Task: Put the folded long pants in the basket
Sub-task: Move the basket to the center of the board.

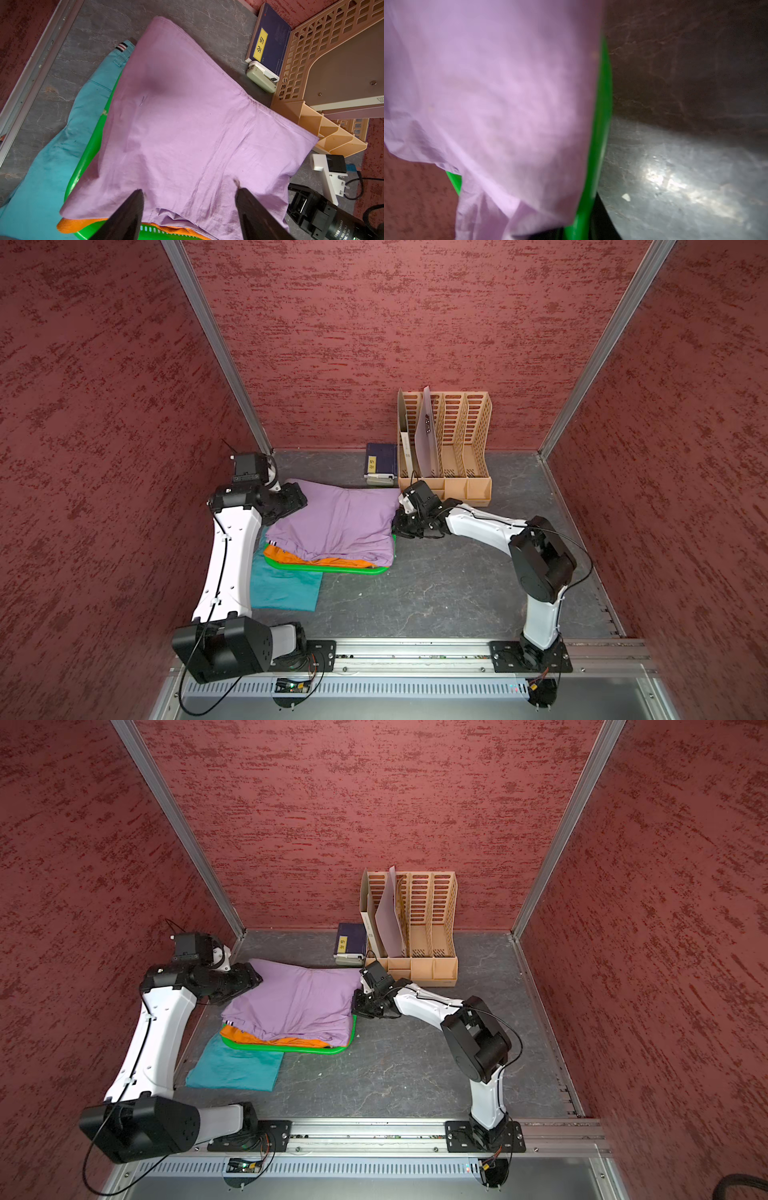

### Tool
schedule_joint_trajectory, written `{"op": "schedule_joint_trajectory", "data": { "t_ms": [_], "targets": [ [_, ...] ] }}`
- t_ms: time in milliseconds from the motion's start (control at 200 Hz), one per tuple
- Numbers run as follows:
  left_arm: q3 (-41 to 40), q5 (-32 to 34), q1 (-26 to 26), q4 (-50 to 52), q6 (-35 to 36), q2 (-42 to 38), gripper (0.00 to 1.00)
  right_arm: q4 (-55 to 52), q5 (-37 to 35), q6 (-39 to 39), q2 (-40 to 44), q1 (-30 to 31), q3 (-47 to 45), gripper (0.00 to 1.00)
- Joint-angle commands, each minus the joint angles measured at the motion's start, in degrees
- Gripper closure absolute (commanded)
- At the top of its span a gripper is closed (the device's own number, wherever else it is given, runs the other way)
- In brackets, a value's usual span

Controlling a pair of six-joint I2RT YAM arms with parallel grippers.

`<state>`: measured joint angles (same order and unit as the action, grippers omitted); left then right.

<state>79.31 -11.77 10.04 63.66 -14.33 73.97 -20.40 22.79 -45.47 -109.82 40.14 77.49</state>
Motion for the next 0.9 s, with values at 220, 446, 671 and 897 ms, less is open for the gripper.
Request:
{"op": "schedule_joint_trajectory", "data": {
  "t_ms": [220, 446, 671, 897],
  "targets": [
    [-1.44, 0.3, -0.03, -1.63, 0.44, -1.1, 0.25, 3.65, 4.98, 2.4, 7.23, -3.35, -6.54, 1.0],
    [-1.56, 2.65, -0.01, -2.2, -0.18, -1.64, 0.25, 0.75, 16.4, 8.24, 16.62, -13.57, -13.97, 1.0],
    [-5.33, -0.41, 0.02, -4.47, -2.95, 0.07, 0.25, -7.18, 20.2, 15.39, 23.03, -24.29, -18.76, 1.0],
    [-15.64, -8.45, -0.51, -9.4, -8.28, 1.93, 0.43, -8.08, 20.87, 18.83, 24.26, -30.97, -21.47, 1.0]
  ]
}}
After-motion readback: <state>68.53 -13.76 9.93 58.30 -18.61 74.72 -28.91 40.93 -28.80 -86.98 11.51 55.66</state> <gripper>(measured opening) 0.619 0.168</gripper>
